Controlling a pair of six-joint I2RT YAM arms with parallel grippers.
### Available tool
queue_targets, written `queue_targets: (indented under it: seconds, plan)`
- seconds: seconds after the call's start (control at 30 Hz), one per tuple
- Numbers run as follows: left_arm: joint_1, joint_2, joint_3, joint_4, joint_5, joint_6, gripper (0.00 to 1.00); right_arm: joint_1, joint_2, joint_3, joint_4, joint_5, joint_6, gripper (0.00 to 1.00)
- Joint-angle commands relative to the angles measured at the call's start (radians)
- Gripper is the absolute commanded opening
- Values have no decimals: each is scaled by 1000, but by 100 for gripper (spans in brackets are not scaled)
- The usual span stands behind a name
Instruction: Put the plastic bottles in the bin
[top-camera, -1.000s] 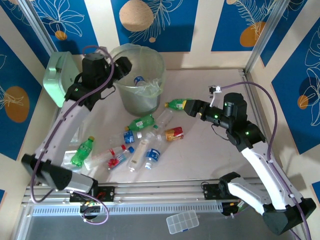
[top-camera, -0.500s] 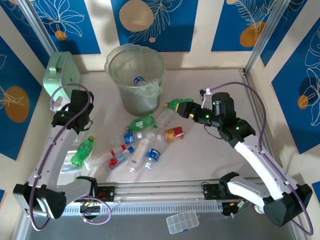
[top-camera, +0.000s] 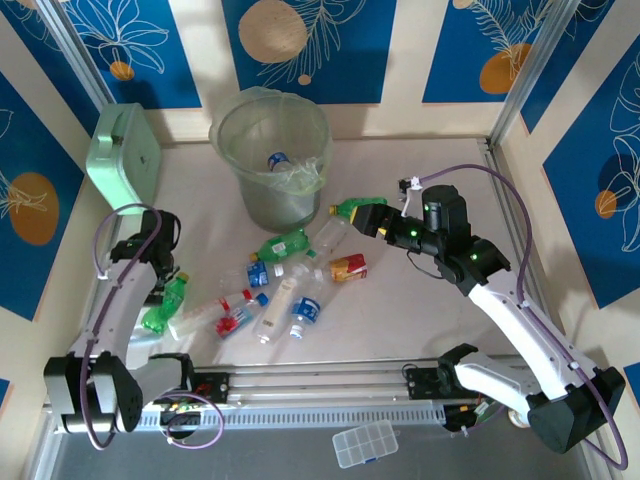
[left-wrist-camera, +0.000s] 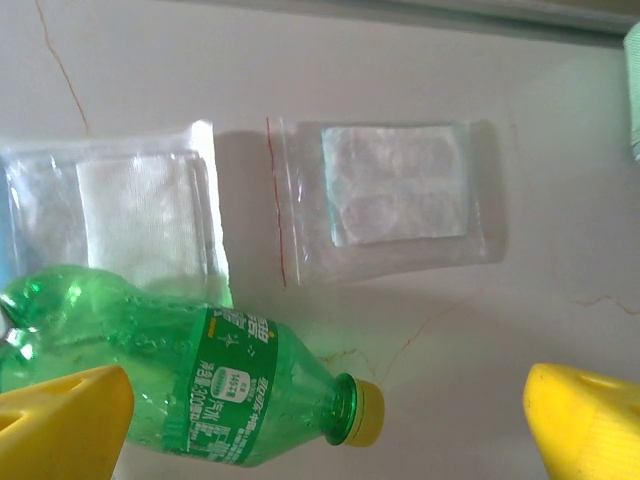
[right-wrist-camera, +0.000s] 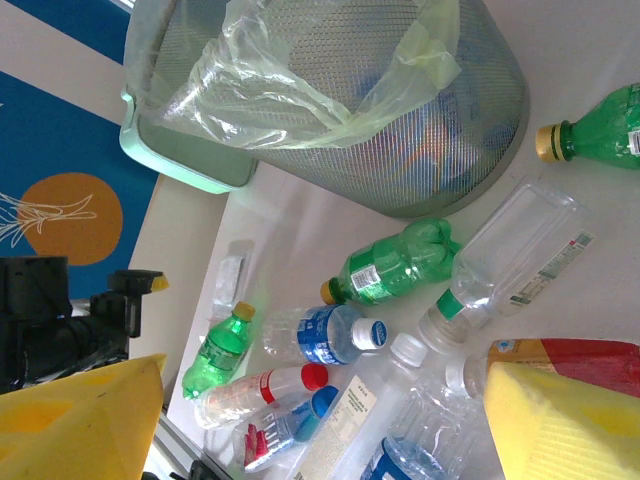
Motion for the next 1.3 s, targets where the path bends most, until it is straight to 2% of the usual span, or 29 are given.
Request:
queue_targets:
  seconds: [0.0,0.37,0.57,0.8,1.1,1.27]
  plan:
    - [18,27,-30,48,64,-72,99,5,-19,-3,-13,16,-23,84]
    - [75,162,-73,175,88,-98,99,3,-47,-28,-11,19,-40,85]
    - [118,267,-125,300,205,-106,99,3,-45,-33,-11,15,-39,85]
    - [123,330,-115,326,239,-81,99,2,-49,-39,-15,24,-40,85]
    - [124,305,-79,325,245,6,99,2,-51,-42,-11,24,-37,85]
    - [122,257,3,249,220,147,99,1,-59,-45,-11,31,-40,85]
